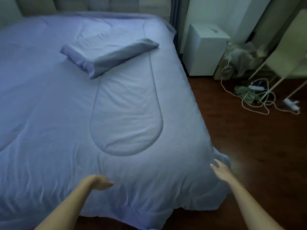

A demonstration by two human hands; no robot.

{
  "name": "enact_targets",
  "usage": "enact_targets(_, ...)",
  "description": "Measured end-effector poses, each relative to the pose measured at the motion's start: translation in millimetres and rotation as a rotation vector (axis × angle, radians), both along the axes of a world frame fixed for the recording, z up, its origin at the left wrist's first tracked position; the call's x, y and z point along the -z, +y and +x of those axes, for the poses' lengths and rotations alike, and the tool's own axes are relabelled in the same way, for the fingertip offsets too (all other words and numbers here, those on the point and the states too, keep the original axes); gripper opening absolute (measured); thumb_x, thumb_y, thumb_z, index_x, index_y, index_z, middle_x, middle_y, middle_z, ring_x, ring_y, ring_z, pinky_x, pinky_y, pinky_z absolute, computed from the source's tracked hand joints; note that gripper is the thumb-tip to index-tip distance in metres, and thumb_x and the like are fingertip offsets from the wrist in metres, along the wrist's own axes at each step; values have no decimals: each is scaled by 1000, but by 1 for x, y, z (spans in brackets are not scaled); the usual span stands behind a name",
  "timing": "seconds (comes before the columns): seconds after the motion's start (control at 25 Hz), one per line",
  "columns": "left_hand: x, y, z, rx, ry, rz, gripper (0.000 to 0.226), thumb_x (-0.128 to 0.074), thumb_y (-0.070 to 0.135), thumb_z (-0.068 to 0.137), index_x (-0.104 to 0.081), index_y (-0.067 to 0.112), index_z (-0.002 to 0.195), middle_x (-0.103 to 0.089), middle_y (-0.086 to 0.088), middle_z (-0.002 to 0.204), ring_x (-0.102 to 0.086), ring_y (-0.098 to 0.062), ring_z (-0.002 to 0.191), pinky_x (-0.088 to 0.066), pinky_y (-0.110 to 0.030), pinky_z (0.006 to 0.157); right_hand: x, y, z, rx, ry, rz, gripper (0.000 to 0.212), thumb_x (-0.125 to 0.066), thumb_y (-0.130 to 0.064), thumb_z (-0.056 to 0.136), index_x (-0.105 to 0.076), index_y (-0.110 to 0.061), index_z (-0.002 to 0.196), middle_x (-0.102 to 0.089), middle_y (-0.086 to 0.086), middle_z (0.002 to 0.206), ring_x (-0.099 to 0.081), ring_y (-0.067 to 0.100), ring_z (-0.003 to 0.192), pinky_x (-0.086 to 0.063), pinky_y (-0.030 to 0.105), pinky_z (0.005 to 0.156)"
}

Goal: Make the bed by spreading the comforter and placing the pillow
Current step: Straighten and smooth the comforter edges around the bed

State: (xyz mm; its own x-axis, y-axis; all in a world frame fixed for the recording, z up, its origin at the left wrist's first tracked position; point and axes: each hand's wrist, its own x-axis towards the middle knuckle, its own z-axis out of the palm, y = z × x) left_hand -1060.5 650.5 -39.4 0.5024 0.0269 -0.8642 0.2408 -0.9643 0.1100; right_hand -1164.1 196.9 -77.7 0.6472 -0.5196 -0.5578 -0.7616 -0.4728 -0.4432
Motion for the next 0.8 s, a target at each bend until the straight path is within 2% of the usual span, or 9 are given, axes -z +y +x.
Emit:
enact_targets(0.04, -20, -20, -11, 74, 96, -104, 48, -39, 45, 96, -48, 11, 129, -51, -5, 137, -51, -20, 121, -38, -32, 95, -27, 13, -5, 0, -157, 59, 42, -49, -20, 97, -48, 1, 133, -51, 20, 137, -49, 32, 125, -41, 19, 98)
enact_targets(0.08, -41, -43, -22, 114, 82, -226, 42, -43, 45, 93, -54, 13, 117, -57, -1, 122, -55, -17, 106, -40, -30, 88, -54, 25, -12, -6, -283, 89, 32, -52, -7, 95, -55, 4, 125, -57, 19, 127, -55, 27, 115, -41, 5, 84)
enact_targets(0.12, -61, -67, -28, 165, -61, -339, 36, -46, 42, 91, -57, 13, 111, -59, -2, 113, -53, -15, 98, -41, -28, 86, -81, 37, -15, -35, -384, 100, 26, -52, 0, 93, -60, 3, 117, -61, 17, 118, -57, 22, 106, -40, 0, 75)
enact_targets(0.2, -106, -121, -34, 230, -454, -507, 28, -48, 29, 95, -62, 14, 114, -63, -4, 114, -58, -17, 103, -43, -29, 93, -133, 50, -17, -61, -551, 135, 24, -52, 0, 92, -66, -14, 103, -67, 11, 106, -60, 19, 93, -44, 8, 75)
enact_targets(0.28, -163, -172, -43, 110, -643, -782, 21, -49, 20, 95, -65, 19, 109, -70, -5, 104, -65, -23, 99, -50, -34, 93, -186, 49, -23, -23, -715, 180, 23, -51, -5, 93, -67, -21, 97, -70, 5, 99, -66, 17, 79, -49, 20, 72)
enact_targets(0.36, -210, -215, -58, 21, -715, -1003, 19, -47, 15, 96, -64, 21, 99, -70, 0, 91, -67, -17, 85, -52, -23, 77, -235, 41, -34, -1, -872, 205, 22, -49, -8, 94, -69, -18, 99, -71, -1, 95, -69, 13, 78, -50, 23, 68)
enact_targets(0.48, -244, -279, -96, 85, -763, -1147, 21, -45, 11, 96, -63, 19, 91, -68, 1, 82, -64, -9, 72, -43, -7, 59, -282, 4, -64, -1, -1031, 194, 23, -48, -11, 94, -69, -22, 98, -72, -3, 92, -71, 13, 82, -54, 28, 70)
enact_targets(0.56, -246, -328, -117, 140, -709, -1217, 23, -45, 9, 96, -64, 19, 87, -68, 0, 80, -62, -6, 68, -43, -7, 57, -300, -35, -86, 6, -1064, 182, 23, -48, -11, 95, -68, -22, 97, -72, -2, 91, -71, 14, 81, -55, 32, 72)
enact_targets(0.8, -262, -496, -160, 13, -693, -1515, 24, -44, 16, 98, -67, 17, 89, -64, 5, 70, -59, -2, 64, -46, -13, 60, -334, -174, -145, 18, -1082, 97, 22, -49, -13, 95, -67, -25, 98, -72, -3, 92, -71, 12, 82, -55, 32, 75)
